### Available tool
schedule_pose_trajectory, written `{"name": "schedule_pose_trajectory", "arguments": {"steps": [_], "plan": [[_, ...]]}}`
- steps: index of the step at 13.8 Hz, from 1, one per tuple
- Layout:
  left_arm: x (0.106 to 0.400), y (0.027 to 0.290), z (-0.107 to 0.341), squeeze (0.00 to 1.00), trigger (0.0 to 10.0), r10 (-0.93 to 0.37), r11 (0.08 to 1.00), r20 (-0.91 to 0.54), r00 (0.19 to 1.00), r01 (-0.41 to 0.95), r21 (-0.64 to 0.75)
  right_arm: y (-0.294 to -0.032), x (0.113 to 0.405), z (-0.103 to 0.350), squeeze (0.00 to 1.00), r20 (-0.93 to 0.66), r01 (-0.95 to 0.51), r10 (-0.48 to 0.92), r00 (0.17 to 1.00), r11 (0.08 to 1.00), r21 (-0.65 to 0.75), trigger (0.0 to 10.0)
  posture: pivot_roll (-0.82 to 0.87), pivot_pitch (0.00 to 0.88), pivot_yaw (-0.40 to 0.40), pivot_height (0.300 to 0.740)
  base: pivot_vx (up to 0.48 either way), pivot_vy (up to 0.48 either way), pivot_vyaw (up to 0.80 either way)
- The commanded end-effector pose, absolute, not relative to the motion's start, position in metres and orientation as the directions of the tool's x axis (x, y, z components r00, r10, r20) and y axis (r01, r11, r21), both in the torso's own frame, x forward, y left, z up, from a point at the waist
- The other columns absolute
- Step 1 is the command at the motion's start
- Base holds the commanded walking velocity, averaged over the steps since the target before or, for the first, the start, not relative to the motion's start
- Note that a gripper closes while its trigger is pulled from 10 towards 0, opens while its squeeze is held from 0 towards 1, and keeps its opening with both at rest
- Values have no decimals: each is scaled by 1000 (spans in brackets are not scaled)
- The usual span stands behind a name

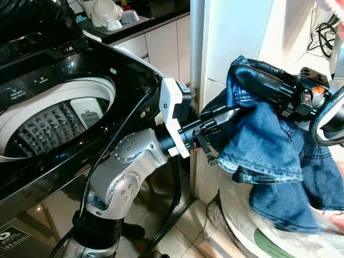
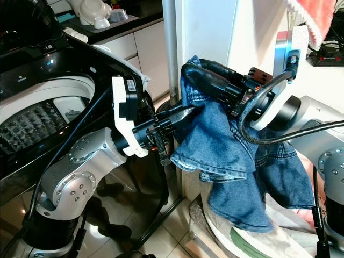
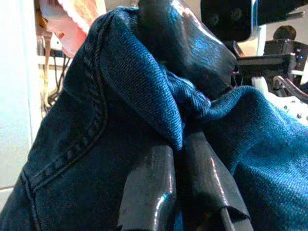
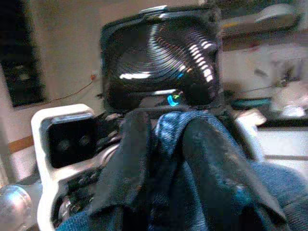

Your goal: Clothes washing

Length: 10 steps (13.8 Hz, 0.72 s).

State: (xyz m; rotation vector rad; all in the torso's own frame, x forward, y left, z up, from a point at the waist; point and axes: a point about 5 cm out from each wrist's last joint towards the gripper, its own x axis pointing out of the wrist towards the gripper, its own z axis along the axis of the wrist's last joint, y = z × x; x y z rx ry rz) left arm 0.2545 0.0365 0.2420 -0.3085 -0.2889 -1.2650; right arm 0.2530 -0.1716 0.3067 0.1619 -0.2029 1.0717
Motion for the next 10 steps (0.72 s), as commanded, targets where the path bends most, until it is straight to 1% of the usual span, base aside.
{"name": "schedule_pose_trajectory", "arguments": {"steps": [1,2,3,4,5,6,7,8,9,10], "plan": [[261,46,256,0,0,-848,333,432,308,943,-18,-175,256,315,1000,269,-856,824,499,516,8,10000,-90,0,97,740,0,0,0],[272,60,263,0,0,-811,416,455,368,909,5,-179,257,329,0,353,-849,791,499,528,16,10000,-90,0,97,740,0,0,0],[284,80,275,0,0,-755,515,493,432,856,38,-183,255,341,0,424,-854,770,477,519,18,10000,-90,0,96,740,0,0,0],[290,94,284,0,0,-716,574,520,466,817,59,-186,254,346,0,451,-855,758,471,518,21,10000,-90,0,96,740,0,0,0],[304,132,310,0,0,-617,710,579,533,694,117,-188,254,352,0,486,-847,735,472,531,20,10000,-88,0,95,740,0,0,0],[314,162,331,0,0,-524,820,614,591,546,174,-189,255,354,0,492,-841,727,478,540,18,10000,-88,0,93,740,0,0,0],[326,195,352,0,0,-378,923,650,659,327,204,-189,256,353,0,479,-835,729,490,551,16,10000,-86,0,93,740,0,0,0],[331,212,362,0,0,-290,955,659,694,167,245,-188,257,352,0,470,-834,732,493,552,15,10000,-86,0,94,740,0,0,0],[334,251,387,0,0,-77,903,688,722,-242,355,-179,259,341,0,382,-827,767,516,562,-9,10000,-90,0,98,740,0,0,0],[339,264,389,0,0,-4,825,651,759,-365,431,-173,261,328,0,284,-814,787,547,580,-38,10000,-91,0,98,740,0,0,0]]}}
